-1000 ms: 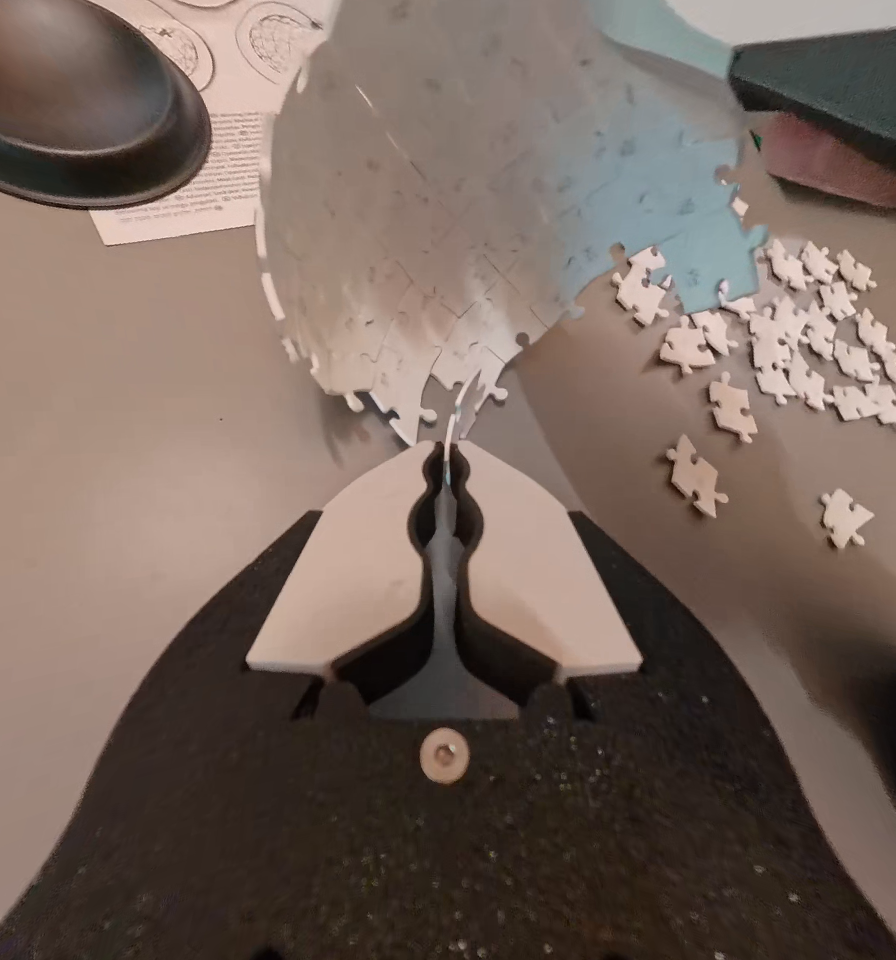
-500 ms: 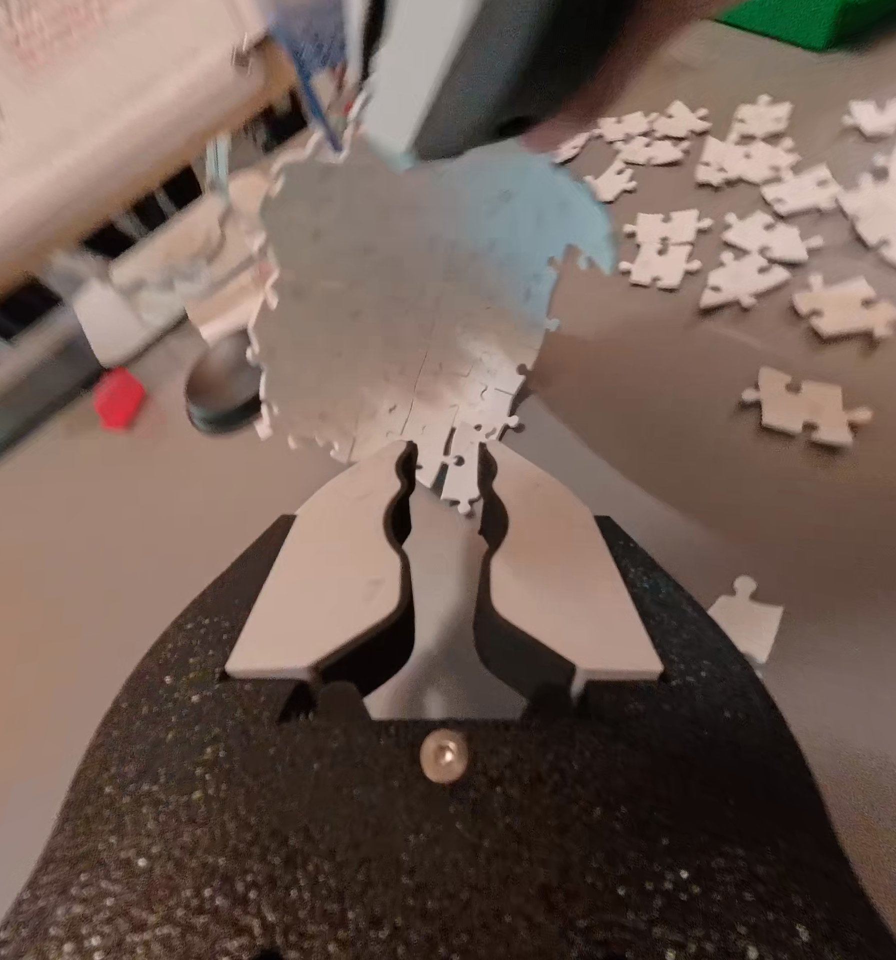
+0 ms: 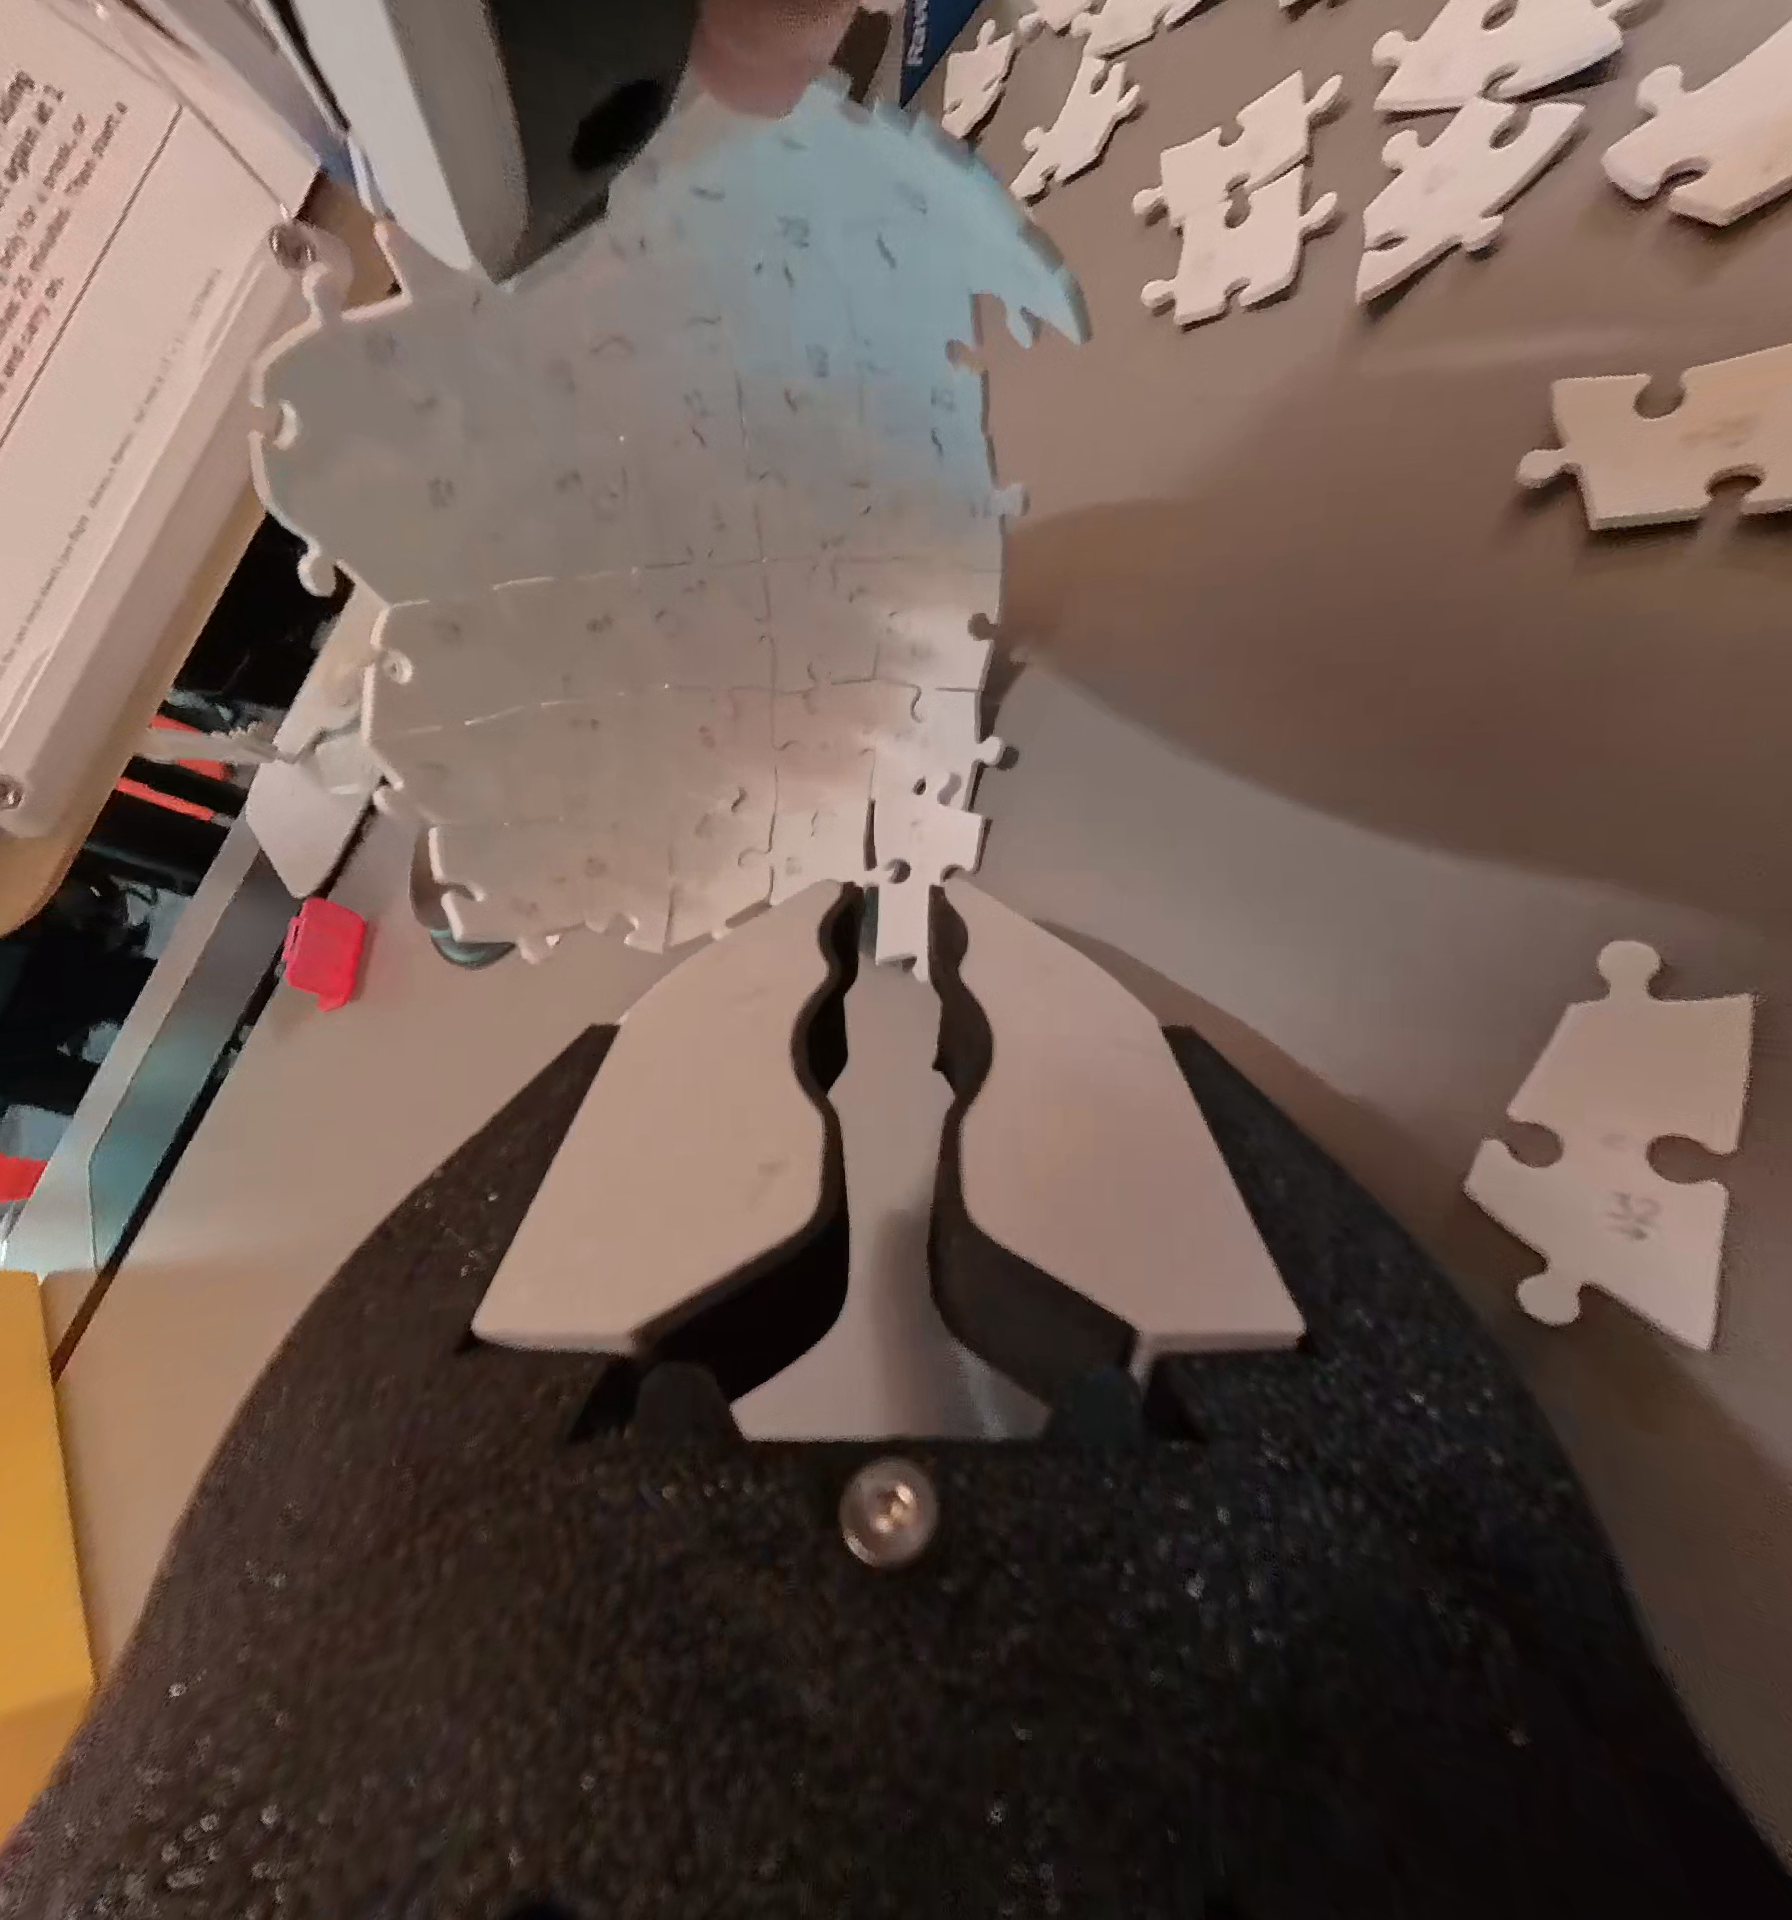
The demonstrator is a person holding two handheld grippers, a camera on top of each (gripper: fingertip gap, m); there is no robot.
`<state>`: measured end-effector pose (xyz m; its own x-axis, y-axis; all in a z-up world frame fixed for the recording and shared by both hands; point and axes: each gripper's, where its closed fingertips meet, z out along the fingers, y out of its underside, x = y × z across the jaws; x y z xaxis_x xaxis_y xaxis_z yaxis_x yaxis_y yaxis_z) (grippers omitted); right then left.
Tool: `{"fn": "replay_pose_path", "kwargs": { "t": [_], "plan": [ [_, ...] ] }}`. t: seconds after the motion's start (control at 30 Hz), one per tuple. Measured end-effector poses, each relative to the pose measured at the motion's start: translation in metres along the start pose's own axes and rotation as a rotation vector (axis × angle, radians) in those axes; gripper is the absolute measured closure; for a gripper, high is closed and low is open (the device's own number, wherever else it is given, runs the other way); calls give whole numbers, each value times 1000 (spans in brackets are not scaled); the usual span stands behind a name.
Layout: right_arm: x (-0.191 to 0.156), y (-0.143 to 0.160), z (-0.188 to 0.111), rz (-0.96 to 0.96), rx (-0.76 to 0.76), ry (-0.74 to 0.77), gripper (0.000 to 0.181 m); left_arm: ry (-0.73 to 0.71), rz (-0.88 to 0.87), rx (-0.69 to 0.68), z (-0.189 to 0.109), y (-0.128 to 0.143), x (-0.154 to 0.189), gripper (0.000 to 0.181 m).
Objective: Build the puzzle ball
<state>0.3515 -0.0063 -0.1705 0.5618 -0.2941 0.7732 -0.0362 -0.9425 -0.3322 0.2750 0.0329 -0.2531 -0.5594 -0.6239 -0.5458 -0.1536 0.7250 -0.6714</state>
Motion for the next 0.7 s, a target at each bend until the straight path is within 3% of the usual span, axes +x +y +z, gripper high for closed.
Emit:
{"fn": "replay_pose_path", "kwargs": {
  "t": [0.23, 0.37, 0.7],
  "plan": [
    [-1, -2, 0, -21, 12, 13, 177, 23, 180, 49, 8, -6, 9, 174],
    [-1, -5, 1, -47, 7, 3, 177, 18, 186, 27, 14, -3, 4, 181],
    [-1, -9, 4, -86, 9, -15, 177, -34, 154, 9, 18, 2, -12, 177]
  ]
}}
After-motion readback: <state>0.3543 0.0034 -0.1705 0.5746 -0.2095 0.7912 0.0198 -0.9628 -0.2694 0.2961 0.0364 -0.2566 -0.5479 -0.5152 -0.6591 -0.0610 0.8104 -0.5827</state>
